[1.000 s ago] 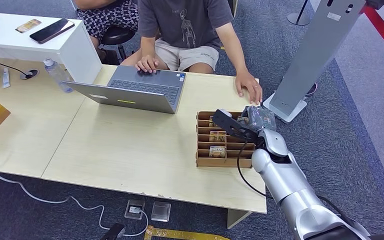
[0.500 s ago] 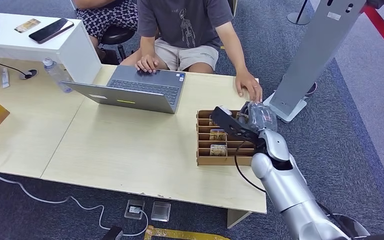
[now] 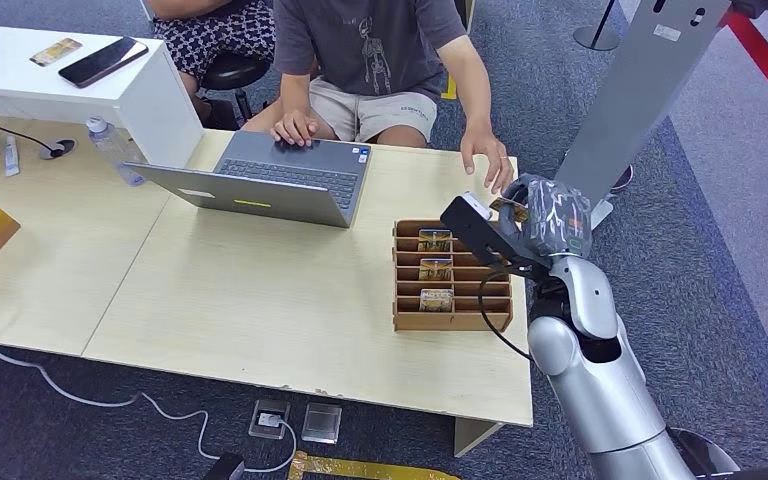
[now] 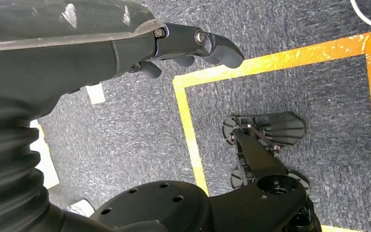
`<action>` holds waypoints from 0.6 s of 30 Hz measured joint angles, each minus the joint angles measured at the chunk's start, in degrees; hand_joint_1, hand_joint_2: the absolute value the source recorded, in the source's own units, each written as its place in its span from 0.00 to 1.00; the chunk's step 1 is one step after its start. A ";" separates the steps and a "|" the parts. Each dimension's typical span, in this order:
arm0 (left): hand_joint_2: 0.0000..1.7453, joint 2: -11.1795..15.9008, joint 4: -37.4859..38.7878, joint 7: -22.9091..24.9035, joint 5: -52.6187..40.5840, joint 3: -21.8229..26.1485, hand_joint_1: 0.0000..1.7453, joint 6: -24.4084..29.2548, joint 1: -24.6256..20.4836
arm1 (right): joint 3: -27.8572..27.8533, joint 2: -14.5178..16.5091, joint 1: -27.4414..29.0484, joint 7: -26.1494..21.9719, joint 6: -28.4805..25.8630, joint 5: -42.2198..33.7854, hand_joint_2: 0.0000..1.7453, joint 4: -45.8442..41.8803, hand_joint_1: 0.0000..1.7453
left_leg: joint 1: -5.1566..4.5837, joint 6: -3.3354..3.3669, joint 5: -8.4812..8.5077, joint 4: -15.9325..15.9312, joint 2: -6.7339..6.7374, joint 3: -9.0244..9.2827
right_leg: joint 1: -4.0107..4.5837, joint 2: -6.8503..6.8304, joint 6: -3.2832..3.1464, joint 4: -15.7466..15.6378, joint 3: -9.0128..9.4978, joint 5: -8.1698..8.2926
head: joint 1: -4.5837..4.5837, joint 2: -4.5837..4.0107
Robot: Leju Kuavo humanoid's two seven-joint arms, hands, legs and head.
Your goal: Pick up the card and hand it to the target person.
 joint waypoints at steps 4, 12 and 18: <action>1.00 0.00 0.00 0.16 -0.13 0.00 0.00 0.00 -0.05 | -0.32 -0.36 0.37 -0.12 0.20 -0.30 1.00 -1.44 0.85 | 0.00 0.00 0.00 0.00 0.00 -0.01 | 0.00 0.00 0.00 0.00 0.00 0.00 | -0.01 0.00; 1.00 -0.01 0.00 1.73 -1.81 -0.31 0.00 -0.15 -1.12 | -0.71 0.23 -4.12 -7.77 -3.13 -3.90 1.00 6.26 0.85 | 0.00 0.01 0.01 -0.01 -0.04 -0.09 | 0.00 -0.04 0.00 0.01 0.00 0.01 | -0.04 0.00; 1.00 -0.14 0.00 2.46 -2.39 -0.99 0.00 -0.16 -2.18 | -0.27 4.58 -13.51 -13.63 -8.03 -3.47 1.00 23.19 0.85 | 0.00 -0.02 0.07 0.00 -0.14 -0.18 | 0.00 -0.13 -0.05 0.09 -0.08 0.05 | -0.04 0.00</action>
